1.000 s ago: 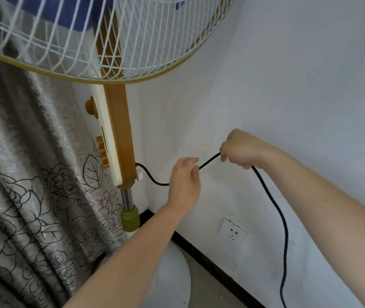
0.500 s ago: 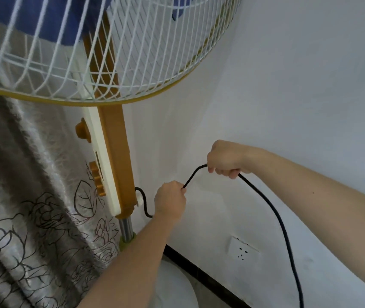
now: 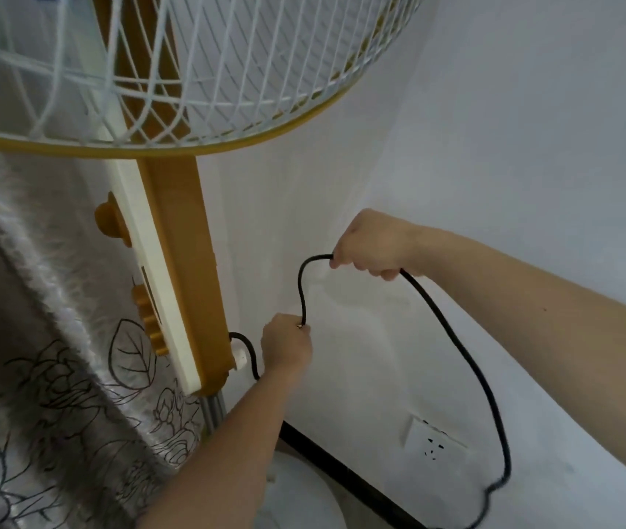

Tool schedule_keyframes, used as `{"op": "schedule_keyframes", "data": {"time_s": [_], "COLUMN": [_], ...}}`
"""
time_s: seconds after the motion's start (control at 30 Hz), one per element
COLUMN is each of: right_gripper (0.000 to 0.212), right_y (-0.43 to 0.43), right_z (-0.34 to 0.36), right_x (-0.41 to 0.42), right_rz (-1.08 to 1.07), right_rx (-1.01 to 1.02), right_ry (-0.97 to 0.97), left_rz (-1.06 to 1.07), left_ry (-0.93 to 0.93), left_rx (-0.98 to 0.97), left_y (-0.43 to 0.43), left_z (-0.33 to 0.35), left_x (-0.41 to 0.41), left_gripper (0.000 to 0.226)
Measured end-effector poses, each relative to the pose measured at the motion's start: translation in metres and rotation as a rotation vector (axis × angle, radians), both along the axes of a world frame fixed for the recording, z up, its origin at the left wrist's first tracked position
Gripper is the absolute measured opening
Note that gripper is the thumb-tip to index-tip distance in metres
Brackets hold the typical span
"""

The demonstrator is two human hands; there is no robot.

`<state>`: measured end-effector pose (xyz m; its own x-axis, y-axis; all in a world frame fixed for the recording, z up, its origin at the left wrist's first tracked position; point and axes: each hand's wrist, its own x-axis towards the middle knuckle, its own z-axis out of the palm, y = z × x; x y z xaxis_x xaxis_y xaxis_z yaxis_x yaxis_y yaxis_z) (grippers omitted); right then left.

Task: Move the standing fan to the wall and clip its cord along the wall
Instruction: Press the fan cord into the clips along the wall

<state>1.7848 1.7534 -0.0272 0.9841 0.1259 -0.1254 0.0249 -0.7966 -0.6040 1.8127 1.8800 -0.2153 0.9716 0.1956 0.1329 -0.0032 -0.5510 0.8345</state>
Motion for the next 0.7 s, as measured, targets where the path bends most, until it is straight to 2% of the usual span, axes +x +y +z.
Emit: {"op": "schedule_keyframes", "data": {"time_s": [0.07, 0.13, 0.2, 0.33, 0.4, 0.57, 0.63, 0.7], "right_gripper": [0.013, 0.009, 0.014, 0.030, 0.029, 0.029, 0.031, 0.029], "right_y": [0.003, 0.006, 0.011, 0.024, 0.025, 0.019, 0.017, 0.016], "right_z": [-0.006, -0.012, -0.019, -0.033, -0.035, -0.032, -0.030, -0.031], "right_x": [0.004, 0.009, 0.015, 0.024, 0.026, 0.033, 0.034, 0.035], "right_rz": [0.015, 0.017, 0.030, 0.097, 0.094, 0.061, 0.036, 0.032], "right_rx": [0.039, 0.074, 0.077, -0.064, -0.090, -0.018, 0.031, 0.031], "right_ry": [0.032, 0.027, -0.036, -0.275, -0.257, -0.216, -0.235, -0.228], "left_rz": [0.049, 0.074, 0.087, 0.177, 0.209, 0.212, 0.224, 0.207], "left_ry": [0.004, 0.001, -0.012, -0.046, -0.043, -0.068, -0.061, -0.077], "left_rx": [-0.149, -0.212, -0.253, -0.347, -0.407, -0.452, -0.437, -0.397], "left_y": [-0.002, -0.003, -0.005, -0.009, -0.011, -0.017, -0.019, -0.021], "left_z": [-0.003, -0.005, -0.003, -0.002, -0.005, -0.005, -0.004, -0.006], "left_x": [0.007, 0.011, 0.014, 0.023, 0.026, 0.030, 0.034, 0.037], "left_gripper": [0.050, 0.043, 0.034, 0.044, 0.043, 0.012, 0.029, 0.034]}}
